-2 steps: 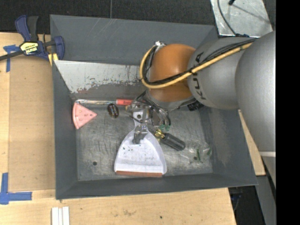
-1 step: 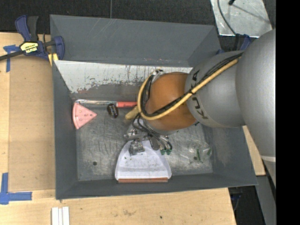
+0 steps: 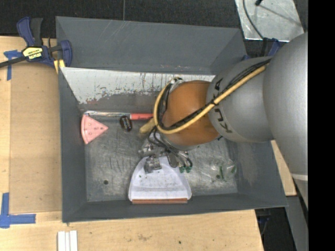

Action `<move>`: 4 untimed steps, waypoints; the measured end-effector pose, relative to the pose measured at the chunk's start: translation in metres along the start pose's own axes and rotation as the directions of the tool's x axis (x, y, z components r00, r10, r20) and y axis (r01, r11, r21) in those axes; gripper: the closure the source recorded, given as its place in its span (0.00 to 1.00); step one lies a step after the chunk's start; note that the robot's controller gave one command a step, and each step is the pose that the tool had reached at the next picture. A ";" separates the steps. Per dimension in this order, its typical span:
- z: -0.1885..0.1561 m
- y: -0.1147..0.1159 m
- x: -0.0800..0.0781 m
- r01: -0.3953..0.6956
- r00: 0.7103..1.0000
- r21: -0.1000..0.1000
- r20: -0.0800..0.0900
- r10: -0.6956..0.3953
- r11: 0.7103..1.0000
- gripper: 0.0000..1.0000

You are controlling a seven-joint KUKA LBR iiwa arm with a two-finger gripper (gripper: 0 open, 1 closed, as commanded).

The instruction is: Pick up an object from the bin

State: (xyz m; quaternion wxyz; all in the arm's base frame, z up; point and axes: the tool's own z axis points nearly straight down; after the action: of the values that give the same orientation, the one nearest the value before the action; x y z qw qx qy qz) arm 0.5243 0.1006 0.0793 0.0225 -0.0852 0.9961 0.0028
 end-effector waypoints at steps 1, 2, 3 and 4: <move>-0.038 0.001 0.003 0.029 0.999 -0.001 -0.024 -0.029 1.000 1.00; -0.079 0.001 0.003 0.038 0.999 0.000 -0.031 -0.038 0.999 1.00; -0.122 0.002 0.001 0.001 0.999 0.001 -0.045 -0.001 1.000 1.00; -0.154 -0.005 0.007 0.002 0.999 0.002 -0.040 -0.002 1.000 1.00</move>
Offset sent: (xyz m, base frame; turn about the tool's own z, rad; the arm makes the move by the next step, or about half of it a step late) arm -0.0200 -0.0022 0.0400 -0.0719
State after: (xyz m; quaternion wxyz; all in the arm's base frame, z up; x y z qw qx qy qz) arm 0.5115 0.0930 0.2324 0.0025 -0.0864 0.9963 0.0002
